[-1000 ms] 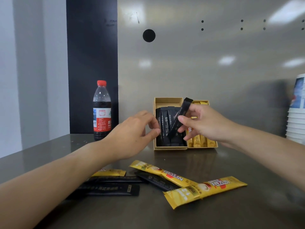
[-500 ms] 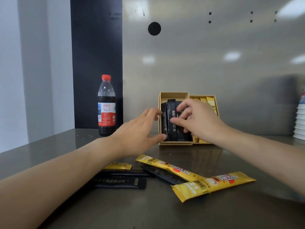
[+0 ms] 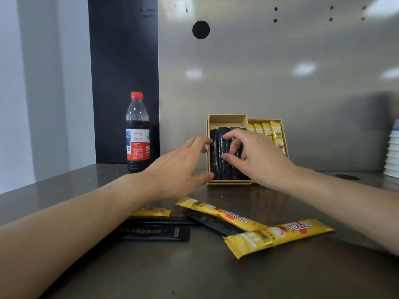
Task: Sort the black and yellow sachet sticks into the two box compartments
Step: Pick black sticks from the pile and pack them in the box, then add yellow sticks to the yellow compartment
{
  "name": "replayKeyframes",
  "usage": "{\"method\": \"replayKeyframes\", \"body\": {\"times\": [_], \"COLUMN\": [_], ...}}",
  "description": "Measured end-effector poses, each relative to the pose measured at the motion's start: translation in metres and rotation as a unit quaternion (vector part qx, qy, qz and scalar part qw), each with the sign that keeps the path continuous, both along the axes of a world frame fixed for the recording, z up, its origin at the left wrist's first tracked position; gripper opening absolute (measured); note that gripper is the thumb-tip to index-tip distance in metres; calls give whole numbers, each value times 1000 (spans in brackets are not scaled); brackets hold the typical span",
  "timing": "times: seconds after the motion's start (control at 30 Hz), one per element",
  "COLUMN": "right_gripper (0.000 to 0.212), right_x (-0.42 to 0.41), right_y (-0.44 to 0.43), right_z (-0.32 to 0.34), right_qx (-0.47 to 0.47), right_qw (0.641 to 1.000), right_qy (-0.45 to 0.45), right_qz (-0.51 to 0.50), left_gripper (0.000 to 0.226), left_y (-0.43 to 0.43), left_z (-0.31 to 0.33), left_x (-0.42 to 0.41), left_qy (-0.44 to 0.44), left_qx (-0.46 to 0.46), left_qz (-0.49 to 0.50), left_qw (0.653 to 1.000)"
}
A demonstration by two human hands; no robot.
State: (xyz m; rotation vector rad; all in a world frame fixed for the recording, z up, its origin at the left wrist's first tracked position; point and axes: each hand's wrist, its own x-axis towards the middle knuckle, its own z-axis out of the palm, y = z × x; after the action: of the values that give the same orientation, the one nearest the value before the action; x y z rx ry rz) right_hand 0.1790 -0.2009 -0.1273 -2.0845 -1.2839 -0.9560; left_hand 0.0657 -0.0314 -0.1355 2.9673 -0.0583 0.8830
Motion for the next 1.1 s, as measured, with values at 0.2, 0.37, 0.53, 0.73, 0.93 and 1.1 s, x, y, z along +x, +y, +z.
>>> {"method": "replayKeyframes", "body": {"times": [0.2,0.37,0.53,0.73,0.93,1.1], "right_gripper": [34,17,8,27,22,20], "right_x": [-4,-11,-26,-55,-48,-38], "right_y": [-8,-25,-39,-79,-120,-131], "right_z": [1,6,24,53,33,33], "right_qx": [12,-17,-138,-344,-401,-397], "right_qw": [1000,996,987,869,818,807], "right_qy": [-10,-78,-66,324,389,403], "right_qz": [7,-31,41,145,138,168], "left_gripper": [66,37,23,12,28,28], "left_y": [1,6,5,3,-6,-13], "left_z": [5,15,18,21,34,37], "left_x": [-5,-11,-14,-19,-32,-42], "left_qy": [-5,-20,-13,-7,189,377], "left_qx": [-5,-16,-1,-9,-195,-185], "left_qz": [0,-6,-4,-24,-193,-186], "left_qw": [1000,1000,1000,1000,943,888]}}
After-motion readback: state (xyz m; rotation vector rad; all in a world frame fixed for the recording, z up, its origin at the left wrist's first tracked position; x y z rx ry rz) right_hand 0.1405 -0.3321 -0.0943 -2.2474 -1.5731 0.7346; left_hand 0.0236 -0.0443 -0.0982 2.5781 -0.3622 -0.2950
